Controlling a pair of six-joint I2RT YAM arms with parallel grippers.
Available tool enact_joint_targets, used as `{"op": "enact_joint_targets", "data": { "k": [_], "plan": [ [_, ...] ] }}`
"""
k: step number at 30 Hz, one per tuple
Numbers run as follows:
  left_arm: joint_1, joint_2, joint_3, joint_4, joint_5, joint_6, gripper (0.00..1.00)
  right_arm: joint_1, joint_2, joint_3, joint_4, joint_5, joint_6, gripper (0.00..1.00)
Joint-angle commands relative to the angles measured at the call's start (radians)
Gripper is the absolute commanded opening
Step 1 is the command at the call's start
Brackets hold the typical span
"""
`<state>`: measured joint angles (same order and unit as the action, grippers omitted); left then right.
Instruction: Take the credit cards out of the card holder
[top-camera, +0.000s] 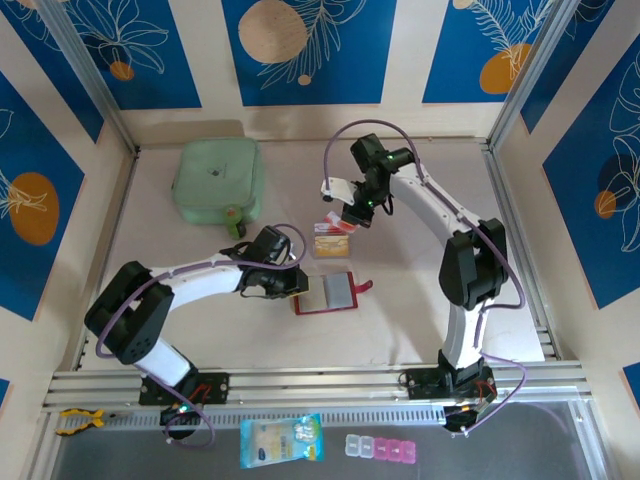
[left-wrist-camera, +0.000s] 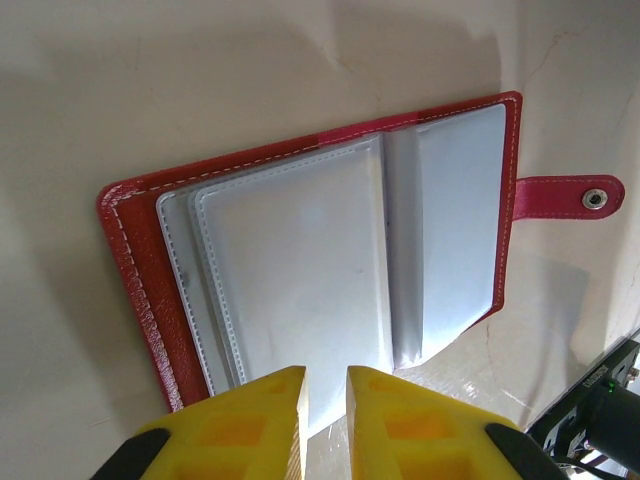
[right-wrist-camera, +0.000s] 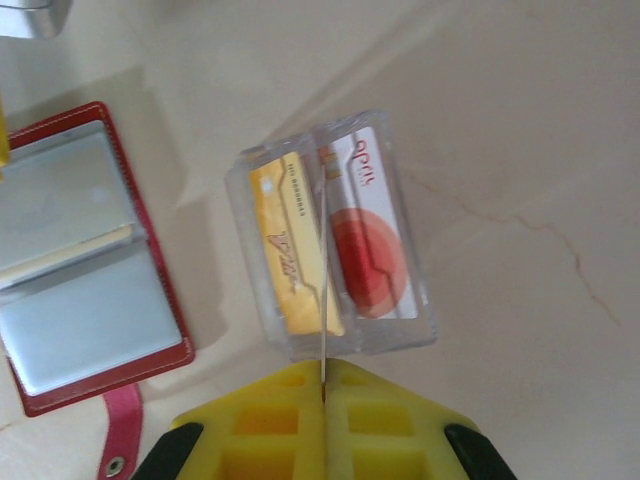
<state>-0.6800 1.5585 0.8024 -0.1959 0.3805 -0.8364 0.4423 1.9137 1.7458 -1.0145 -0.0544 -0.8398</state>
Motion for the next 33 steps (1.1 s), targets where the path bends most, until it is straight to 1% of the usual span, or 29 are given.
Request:
{"op": "enact_joint_targets", "data": {
  "k": [1,10,14,20,26,29,33],
  "plan": [
    [0.012,-0.026,-0.016,-0.017,-0.006,-0.001,0.19,-0.004,0.042,0.055,-0.041,-0.014,-0.049,0.00],
    [0.019,-0.026,-0.028,-0.022,-0.006,0.005,0.18,-0.003,0.116,0.114,-0.029,-0.005,-0.100,0.00],
    [0.023,-0.024,-0.033,-0.021,-0.008,0.002,0.19,0.003,0.148,0.129,-0.042,-0.004,-0.117,0.03],
    [0.026,-0.027,-0.036,-0.028,-0.011,0.000,0.19,0.004,0.171,0.125,-0.030,-0.007,-0.122,0.04],
    [0.029,-0.021,-0.035,-0.025,-0.009,-0.001,0.19,0.004,0.172,0.119,-0.025,-0.002,-0.118,0.10],
    [0.030,-0.026,-0.037,-0.018,-0.008,-0.006,0.21,0.000,0.154,0.106,-0.017,-0.008,-0.112,0.12],
    [0.030,-0.036,-0.040,-0.022,-0.012,-0.003,0.21,-0.004,0.117,0.065,0.018,-0.016,-0.092,0.16]
  ]
}}
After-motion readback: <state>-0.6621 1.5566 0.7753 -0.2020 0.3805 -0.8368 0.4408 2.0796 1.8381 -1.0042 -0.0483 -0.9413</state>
